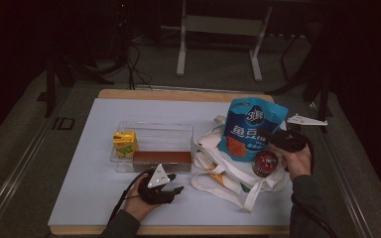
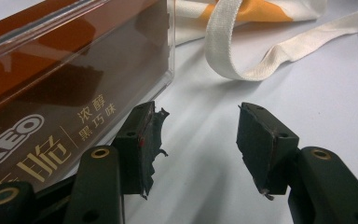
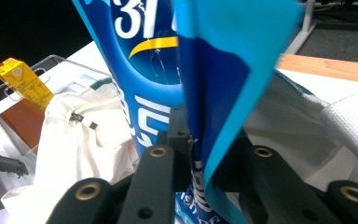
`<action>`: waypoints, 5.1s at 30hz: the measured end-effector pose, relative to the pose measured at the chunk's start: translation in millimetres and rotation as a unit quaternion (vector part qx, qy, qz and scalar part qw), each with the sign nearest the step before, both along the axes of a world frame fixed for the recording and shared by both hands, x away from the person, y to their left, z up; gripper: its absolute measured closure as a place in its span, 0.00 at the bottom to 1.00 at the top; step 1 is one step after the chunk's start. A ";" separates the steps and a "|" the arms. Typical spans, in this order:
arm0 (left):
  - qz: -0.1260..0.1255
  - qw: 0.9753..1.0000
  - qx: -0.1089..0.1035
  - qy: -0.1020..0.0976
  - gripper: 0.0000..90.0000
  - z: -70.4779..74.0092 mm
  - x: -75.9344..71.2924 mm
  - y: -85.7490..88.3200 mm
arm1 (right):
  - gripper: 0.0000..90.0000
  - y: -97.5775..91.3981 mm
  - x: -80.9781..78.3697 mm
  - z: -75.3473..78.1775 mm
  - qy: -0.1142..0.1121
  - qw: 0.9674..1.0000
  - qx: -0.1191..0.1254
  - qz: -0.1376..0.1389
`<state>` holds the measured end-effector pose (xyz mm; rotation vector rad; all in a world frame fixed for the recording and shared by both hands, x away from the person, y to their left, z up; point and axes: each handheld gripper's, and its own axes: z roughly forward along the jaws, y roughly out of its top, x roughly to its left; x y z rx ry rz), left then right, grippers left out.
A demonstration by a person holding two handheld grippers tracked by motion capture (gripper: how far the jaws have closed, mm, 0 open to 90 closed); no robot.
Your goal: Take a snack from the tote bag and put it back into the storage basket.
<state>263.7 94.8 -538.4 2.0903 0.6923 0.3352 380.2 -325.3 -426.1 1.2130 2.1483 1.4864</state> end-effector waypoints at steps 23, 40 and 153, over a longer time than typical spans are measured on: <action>0.000 1.000 0.001 0.001 0.52 -0.1 0.0 -0.5 | 0.99 2.6 -7.1 22.3 -0.031 0.998 0.047 -0.009; 0.000 1.000 0.001 0.001 0.52 -0.1 0.1 -0.4 | 0.99 11.1 -15.5 45.4 -0.029 0.998 0.052 -0.017; -0.005 1.000 -0.014 0.013 0.51 -0.6 2.1 2.0 | 0.99 142.6 -16.7 114.2 -0.015 0.990 0.098 0.099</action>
